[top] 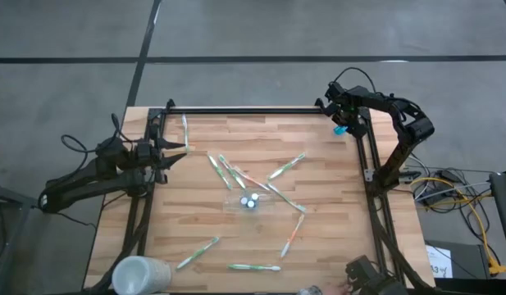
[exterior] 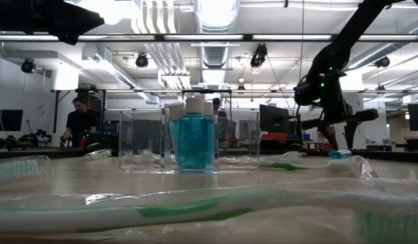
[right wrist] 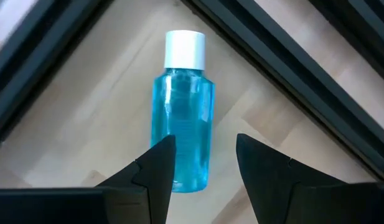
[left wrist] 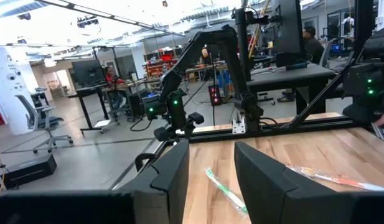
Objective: Pick & Place toothbrushing station
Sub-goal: Put the blue mouthwash bottle into the transparent organizer
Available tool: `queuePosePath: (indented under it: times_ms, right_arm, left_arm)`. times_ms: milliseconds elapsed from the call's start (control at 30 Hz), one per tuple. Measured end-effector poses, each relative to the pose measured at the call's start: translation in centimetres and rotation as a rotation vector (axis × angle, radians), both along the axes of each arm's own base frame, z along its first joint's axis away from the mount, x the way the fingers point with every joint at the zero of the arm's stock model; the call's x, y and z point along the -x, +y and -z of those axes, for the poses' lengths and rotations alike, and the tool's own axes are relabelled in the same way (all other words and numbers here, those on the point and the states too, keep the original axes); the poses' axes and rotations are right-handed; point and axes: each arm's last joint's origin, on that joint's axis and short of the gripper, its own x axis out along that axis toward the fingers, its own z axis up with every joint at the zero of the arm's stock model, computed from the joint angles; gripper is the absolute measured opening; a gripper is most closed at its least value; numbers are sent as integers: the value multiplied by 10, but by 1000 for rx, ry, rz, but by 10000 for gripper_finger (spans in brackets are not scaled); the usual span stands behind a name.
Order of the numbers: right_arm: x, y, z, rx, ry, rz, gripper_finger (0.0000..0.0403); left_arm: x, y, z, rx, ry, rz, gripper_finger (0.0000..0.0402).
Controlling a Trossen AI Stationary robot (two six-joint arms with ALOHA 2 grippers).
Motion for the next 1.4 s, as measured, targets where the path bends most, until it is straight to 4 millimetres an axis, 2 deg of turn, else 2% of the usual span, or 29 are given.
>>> queuePosePath:
  times_ms: [200,700,1100,1400]
  right_arm:
    - [-3,-6,0,77,-21,23,164]
    - [-2,-3,4,56,-27,18,165]
    - [-4,-5,3,75,-37,22,210]
    - [-4,-4,3,47,-64,-6,215]
  left_arm:
    - [0,0,0,0,0,0,133]
    - [0,0,0,0,0,0,133]
    - [0,0,0,0,0,0,133]
    - [0,0,0,0,0,0,133]
